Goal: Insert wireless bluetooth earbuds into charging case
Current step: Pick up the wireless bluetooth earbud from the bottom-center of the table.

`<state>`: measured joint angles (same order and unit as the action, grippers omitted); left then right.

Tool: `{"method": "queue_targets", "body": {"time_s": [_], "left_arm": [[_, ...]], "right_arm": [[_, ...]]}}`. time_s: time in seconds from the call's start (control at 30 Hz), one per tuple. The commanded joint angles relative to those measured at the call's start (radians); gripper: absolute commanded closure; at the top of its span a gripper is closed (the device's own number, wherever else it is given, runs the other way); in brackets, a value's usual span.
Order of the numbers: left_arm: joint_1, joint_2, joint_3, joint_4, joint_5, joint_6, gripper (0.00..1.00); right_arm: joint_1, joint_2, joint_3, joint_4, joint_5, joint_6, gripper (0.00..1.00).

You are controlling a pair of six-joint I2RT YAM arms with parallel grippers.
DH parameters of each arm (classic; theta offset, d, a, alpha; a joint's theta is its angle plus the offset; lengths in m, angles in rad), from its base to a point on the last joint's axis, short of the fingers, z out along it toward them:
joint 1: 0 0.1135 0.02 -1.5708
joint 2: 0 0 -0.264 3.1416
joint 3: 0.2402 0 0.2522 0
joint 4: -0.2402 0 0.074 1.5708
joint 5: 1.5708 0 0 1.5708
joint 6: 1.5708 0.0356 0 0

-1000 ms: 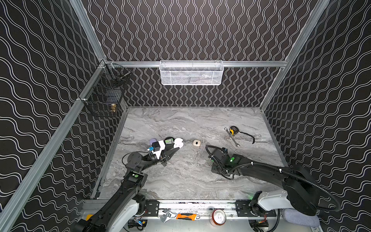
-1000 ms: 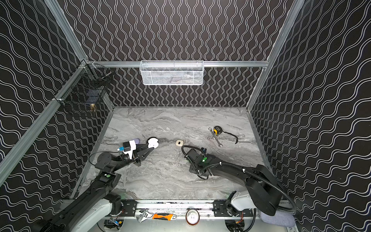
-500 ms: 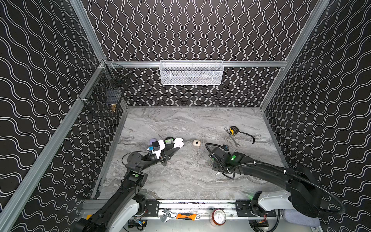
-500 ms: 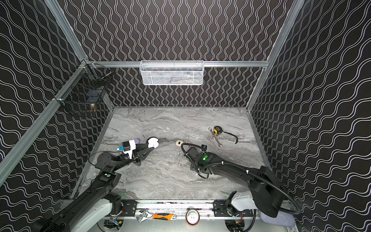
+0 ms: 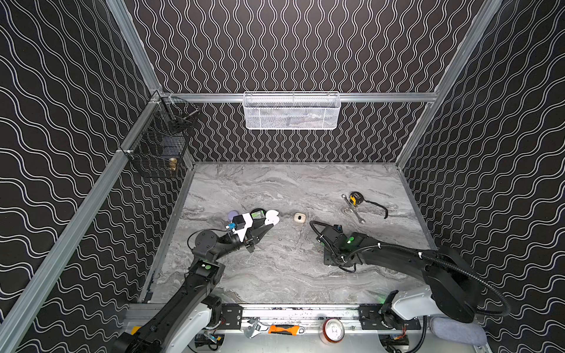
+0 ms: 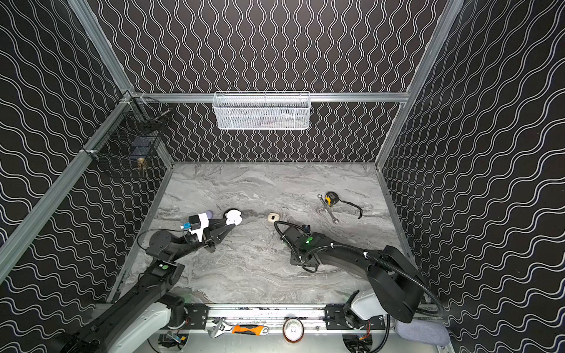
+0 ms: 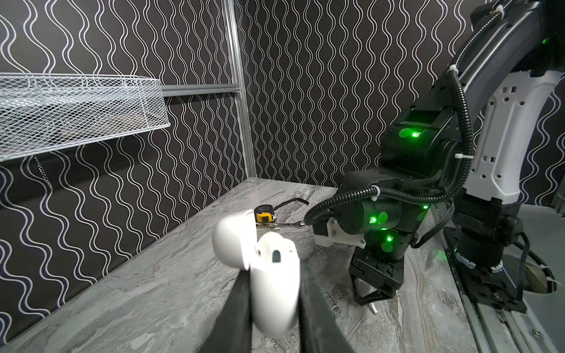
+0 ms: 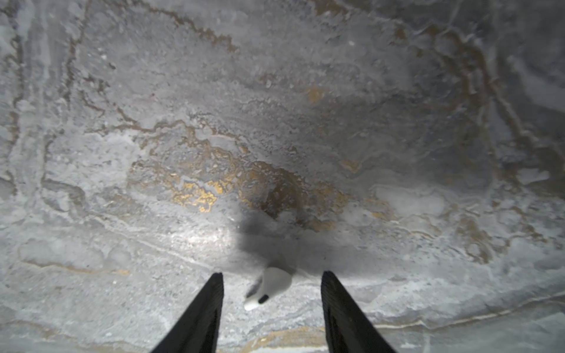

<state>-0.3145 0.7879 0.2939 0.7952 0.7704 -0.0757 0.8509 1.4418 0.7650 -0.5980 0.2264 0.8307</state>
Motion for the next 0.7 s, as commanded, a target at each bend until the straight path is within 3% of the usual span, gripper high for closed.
{"method": "queue_targets", "body": {"time_s": [0.0,0.3,0.47,0.67], "left_arm": [[-0.001,-0.003,0.008,0.005,0.0,0.015,1.0],[-0.001,-0.003,0.008,0.006,0.001,0.012,1.0],[-0.001,-0.006,0.007,0.002,0.001,0.014,1.0],[-0.001,0.004,0.003,0.014,0.001,0.011,1.0]], "right_arm": [[-0.001,0.016,-0.014,0.024,-0.014,0.059,0.46],[-0.004,0.05,-0.032,0.034,-0.03,0.095,0.49],[-0.004,0.064,-0.01,0.028,-0.041,0.094,0.58],[-0.004,0.079,-0.006,0.034,-0.061,0.106,0.63]]}}
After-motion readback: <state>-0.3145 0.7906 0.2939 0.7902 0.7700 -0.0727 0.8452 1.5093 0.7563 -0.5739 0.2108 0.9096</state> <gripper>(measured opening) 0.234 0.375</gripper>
